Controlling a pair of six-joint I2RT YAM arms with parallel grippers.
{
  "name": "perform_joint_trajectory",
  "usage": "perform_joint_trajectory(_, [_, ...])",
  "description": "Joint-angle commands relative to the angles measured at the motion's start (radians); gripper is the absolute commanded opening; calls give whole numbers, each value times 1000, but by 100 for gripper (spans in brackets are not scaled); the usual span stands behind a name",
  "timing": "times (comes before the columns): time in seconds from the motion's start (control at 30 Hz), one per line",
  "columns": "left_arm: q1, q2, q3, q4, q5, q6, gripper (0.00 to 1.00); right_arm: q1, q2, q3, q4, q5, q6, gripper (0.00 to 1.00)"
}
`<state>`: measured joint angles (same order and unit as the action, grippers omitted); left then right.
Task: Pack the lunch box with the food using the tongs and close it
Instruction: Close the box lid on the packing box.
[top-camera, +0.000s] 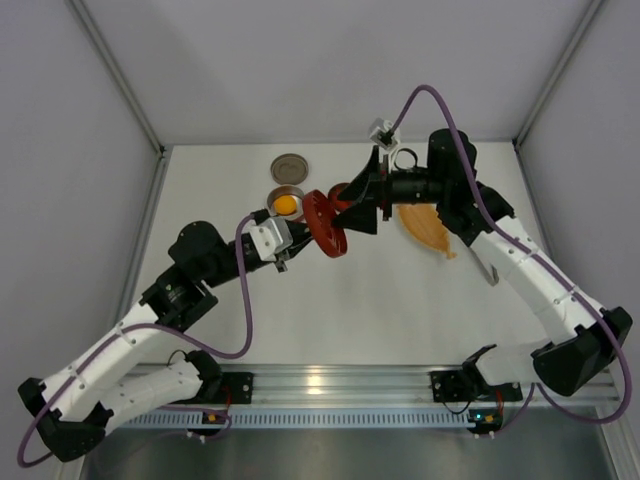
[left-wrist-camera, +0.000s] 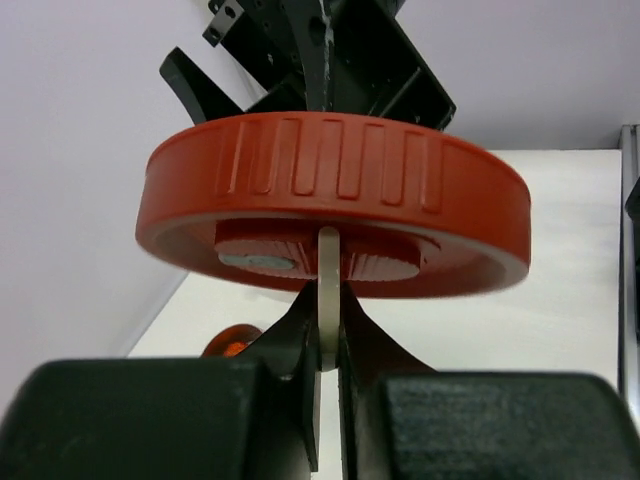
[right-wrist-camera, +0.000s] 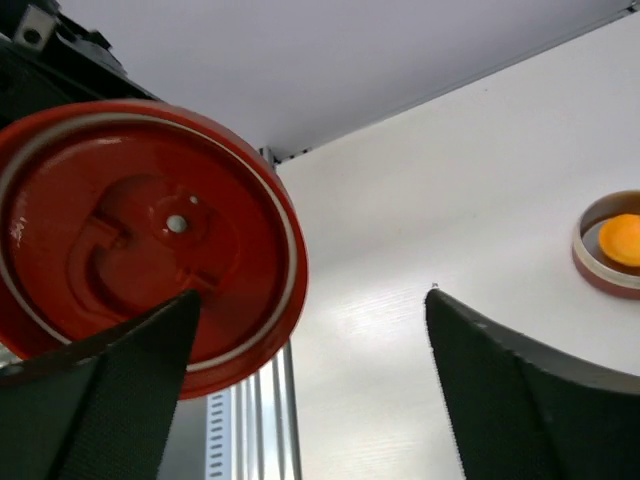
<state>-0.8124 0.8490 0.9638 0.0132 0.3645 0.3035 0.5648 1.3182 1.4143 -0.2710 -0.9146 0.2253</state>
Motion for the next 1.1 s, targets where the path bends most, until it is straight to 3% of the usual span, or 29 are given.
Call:
perform_joint_trajectory(0.0, [-2,37,117,-82,-54,-90,0,-28,19,50,36,-17,58,99])
perform_joint_trajectory(0.23, [-1,220,395,-522,-143,-139,0,-241,79,204,-31,-64,143,99])
perform_joint_trajectory(0.3, [1,316,482,-675,-173,-144,0,-261,93,230,-59,-70,158,99])
perform_joint_trajectory(0.5, [39,492,556,-863,-119,-164,0,-266,62,161,-128,-41,65,99])
perform_joint_trajectory(0.63, [154,535,546,-813,17,-239,0,-240,33,84,-83,-52,40,99])
perform_joint_trajectory(0.83, [297,584,553,-746,188,-357,0,-210,49,20,-166,-17,-58,99])
perform_joint_trajectory(1.07, [306,643,572,-730,221,-428,0,-142,62,-71,-66,48,-3,100])
